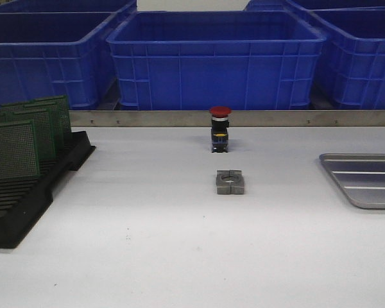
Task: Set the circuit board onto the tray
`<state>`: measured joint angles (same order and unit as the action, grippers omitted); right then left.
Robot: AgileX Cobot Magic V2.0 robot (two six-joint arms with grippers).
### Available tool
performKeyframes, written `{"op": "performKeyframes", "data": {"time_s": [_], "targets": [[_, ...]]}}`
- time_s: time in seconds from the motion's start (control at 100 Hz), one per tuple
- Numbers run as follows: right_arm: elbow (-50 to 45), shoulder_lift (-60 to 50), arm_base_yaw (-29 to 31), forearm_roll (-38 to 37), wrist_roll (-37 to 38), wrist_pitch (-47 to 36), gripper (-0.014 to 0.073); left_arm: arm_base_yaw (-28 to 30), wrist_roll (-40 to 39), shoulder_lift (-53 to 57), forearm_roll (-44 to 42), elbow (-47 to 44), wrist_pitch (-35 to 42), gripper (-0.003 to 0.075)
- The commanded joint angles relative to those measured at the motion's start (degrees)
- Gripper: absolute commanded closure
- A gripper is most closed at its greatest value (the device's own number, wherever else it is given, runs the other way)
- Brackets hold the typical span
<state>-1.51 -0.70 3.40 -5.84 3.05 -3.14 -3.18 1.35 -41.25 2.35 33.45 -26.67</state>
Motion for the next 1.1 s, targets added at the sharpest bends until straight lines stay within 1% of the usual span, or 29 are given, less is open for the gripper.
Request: {"op": "performKeyframes", "data": {"time_s": [0.0,0.01,0.05,0.08,0.12,0.2,0.26,0.36,0.37,0.38,0.41,0.47,0.57,0.67,0.74,0.83,0.92,1.0,1.09], "targets": [[0.6,-1.4,0.3,-0.3,-0.1,-4.9,0.0655,0.1,1.9,-5.9,0.4,4.9,2.8,0.0446],[0.6,-1.4,0.3,-0.3,-0.1,-4.9,0.0655,0.1,2.2,-6.3,0.4,5.1,2.7,0.0418],[0.6,-1.4,0.3,-0.3,-0.1,-4.9,0.0655,0.1,4.9,-8.7,0.4,6.6,2.2,0.0348],[0.6,-1.4,0.3,-0.3,-0.1,-4.9,0.0655,0.1,7.0,-10.5,0.4,7.5,1.8,0.0318],[0.6,-1.4,0.3,-0.3,-0.1,-4.9,0.0655,0.1,10.1,-13.1,0.4,9.1,1.1,0.0298],[0.6,-1.4,0.3,-0.3,-0.1,-4.9,0.0655,0.1,17.3,-17.5,0.5,12.1,-0.3,0.0300],[0.6,-1.4,0.3,-0.3,-0.1,-4.9,0.0655,0.1,22.5,-20.9,2.2,15.0,-2.3,0.0300],[0.6,-1.4,0.3,-0.3,-0.1,-4.9,0.0655,0.1,34.8,-26.0,9.5,20.5,-7.1,0.0300],[0.6,-1.4,0.3,-0.3,-0.1,-4.9,0.0655,0.1,37.8,-26.7,10.8,21.3,-7.8,0.0300],[0.6,-1.4,0.3,-0.3,-0.1,-4.9,0.0655,0.1,37.8,-27.1,10.8,21.7,-8.2,0.0300],[0.6,-1.4,0.3,-0.3,-0.1,-4.9,0.0655,0.1,42.5,-28.5,14.2,23.4,-9.6,0.0300],[0.6,-1.4,0.3,-0.3,-0.1,-4.9,0.0655,0.3,48.5,-31.7,19.0,27.4,-12.6,0.0300],[0.6,-1.4,0.3,-0.3,-0.1,-4.9,0.0655,1.5,58.7,-36.9,24.2,34.0,-19.1,0.0300],[0.6,-1.4,0.3,-0.3,-0.1,-4.9,0.0655,2.2,70.6,-42.9,25.3,41.3,-28.5,0.0300],[0.6,-1.4,0.3,-0.3,-0.1,-4.9,0.0655,2.5,76.8,-46.8,24.9,46.1,-33.4,0.0300],[0.6,-1.4,0.3,-0.3,-0.1,-4.9,0.0655,2.5,82.5,-51.2,24.2,50.8,-37.5,0.0300],[0.6,-1.4,0.3,-0.3,-0.1,-4.9,0.0655,2.5,85.6,-55.3,24.2,53.6,-40.2,0.0300],[0.6,-1.4,0.3,-0.3,-0.1,-4.9,0.0655,2.5,86.5,-58.3,23.7,54.3,-40.0,0.0300],[0.6,-1.4,0.3,-0.3,-0.1,-4.9,0.0655,2.5,89.3,-60.7,21.5,54.3,-39.7,0.0300]]}}
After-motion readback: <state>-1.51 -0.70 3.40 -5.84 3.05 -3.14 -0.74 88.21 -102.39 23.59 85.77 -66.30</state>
